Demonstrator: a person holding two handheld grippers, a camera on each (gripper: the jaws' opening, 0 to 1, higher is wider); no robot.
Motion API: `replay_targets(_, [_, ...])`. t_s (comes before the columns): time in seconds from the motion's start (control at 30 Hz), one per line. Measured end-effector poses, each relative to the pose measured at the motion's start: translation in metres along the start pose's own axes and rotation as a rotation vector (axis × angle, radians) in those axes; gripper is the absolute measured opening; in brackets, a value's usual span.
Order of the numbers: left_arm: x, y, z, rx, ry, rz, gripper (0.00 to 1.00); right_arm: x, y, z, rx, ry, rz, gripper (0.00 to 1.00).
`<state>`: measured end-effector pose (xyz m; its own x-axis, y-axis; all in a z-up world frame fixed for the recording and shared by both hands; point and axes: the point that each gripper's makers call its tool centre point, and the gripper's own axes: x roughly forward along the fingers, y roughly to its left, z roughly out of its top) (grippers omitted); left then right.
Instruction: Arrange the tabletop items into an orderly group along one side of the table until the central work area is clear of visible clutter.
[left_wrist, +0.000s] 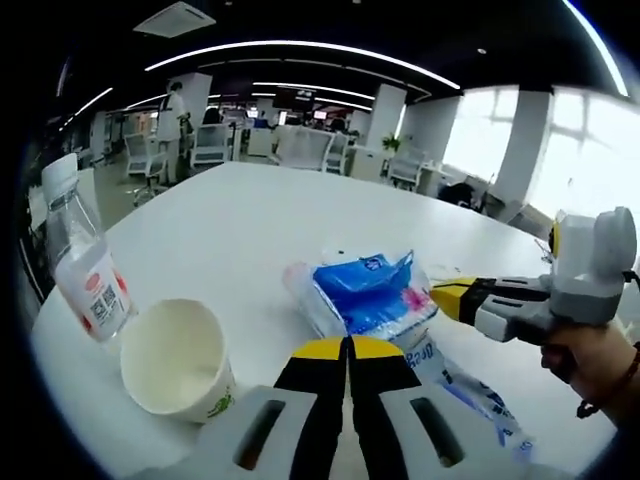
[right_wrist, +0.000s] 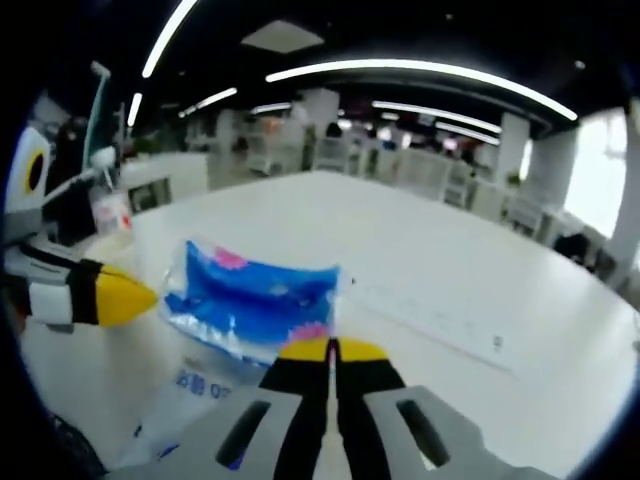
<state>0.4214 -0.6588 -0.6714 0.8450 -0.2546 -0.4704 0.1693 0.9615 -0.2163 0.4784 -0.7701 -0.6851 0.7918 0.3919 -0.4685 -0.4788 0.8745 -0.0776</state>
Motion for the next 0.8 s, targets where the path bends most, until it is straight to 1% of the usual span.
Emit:
replay_targets(0.1, [-0.004, -0.005, 0.003, 0.02, -0.008, -0.019, 0.0, -0.009, -0.001, -0.001, 0.001, 0.002, -0.008, 0.0])
replay_targets(0.23, [-0.01, -0.01, 0.006, 0.009, -0.014, -0.036, 0.0, -0.02, -0.002, -0.001, 0.006, 0.002, -0.016, 0.0])
replay_targets(0.5, [-0.019, -0.022, 0.006, 0.024, -0.02, -0.067, 0.0, -0.041, -0.003, -0.003, 0.009, 0.012, -0.039, 0.0])
replay_targets(0.6, [-0.02, -0.027, 0.007, 0.042, -0.027, -0.08, 0.0, -0.049, -0.005, -0.004, 0.013, 0.008, -0.05, 0.0])
replay_targets(0.67, [-0.022, -0.031, 0.006, 0.038, -0.027, -0.092, 0.0, -0.054, -0.008, -0.006, 0.017, 0.014, -0.062, 0.0])
replay_targets(0.7, [-0.023, -0.035, 0.006, 0.024, -0.029, -0.106, 0.0, -0.057, -0.008, -0.007, 0.019, 0.013, -0.064, 0.0])
replay_targets(0.8, [-0.025, -0.041, 0.004, 0.035, -0.025, -0.117, 0.0, -0.066, -0.011, -0.01, 0.018, 0.015, -0.079, 0.0])
